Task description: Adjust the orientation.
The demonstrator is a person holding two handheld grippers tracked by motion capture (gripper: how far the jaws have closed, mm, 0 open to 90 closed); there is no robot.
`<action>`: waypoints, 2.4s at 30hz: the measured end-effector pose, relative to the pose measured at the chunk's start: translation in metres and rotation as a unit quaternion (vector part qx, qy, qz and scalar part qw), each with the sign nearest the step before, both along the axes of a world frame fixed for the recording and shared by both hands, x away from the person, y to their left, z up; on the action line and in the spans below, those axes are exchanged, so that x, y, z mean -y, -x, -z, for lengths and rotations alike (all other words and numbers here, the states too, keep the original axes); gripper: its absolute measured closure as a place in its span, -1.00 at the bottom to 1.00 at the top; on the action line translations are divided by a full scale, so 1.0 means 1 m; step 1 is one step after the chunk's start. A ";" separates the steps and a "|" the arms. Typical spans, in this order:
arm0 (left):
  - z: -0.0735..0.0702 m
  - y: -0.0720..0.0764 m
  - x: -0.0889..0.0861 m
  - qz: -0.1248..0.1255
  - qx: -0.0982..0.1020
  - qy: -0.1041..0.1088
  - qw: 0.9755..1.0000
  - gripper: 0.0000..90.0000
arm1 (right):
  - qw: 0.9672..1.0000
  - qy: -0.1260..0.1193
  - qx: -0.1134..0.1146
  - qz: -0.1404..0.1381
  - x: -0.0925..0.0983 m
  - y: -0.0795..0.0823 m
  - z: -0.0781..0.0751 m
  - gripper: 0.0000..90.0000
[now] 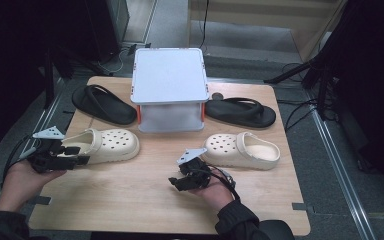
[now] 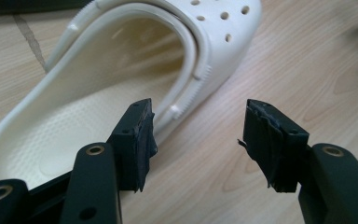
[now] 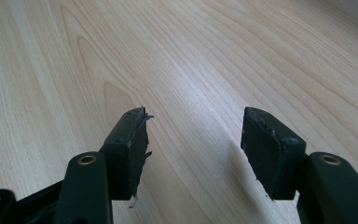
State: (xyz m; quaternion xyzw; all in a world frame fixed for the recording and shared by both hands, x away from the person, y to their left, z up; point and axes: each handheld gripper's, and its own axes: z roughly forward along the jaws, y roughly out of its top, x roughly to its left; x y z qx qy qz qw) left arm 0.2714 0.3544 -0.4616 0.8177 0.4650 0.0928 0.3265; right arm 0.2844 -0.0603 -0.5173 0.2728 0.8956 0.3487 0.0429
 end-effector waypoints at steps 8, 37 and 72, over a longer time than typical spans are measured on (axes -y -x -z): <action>0.014 -0.018 0.010 0.012 -0.011 -0.007 1.000 -0.02 | 1.000 -0.004 0.001 0.014 0.008 0.004 0.000 -0.08; 0.014 -0.047 0.033 0.083 -0.024 -0.001 0.996 0.71 | 0.997 -0.020 0.002 0.078 0.045 0.019 -0.002 -0.05; 0.006 -0.029 0.192 0.160 -0.043 0.020 0.986 0.70 | 0.996 -0.052 0.013 0.069 0.042 0.008 -0.011 -0.02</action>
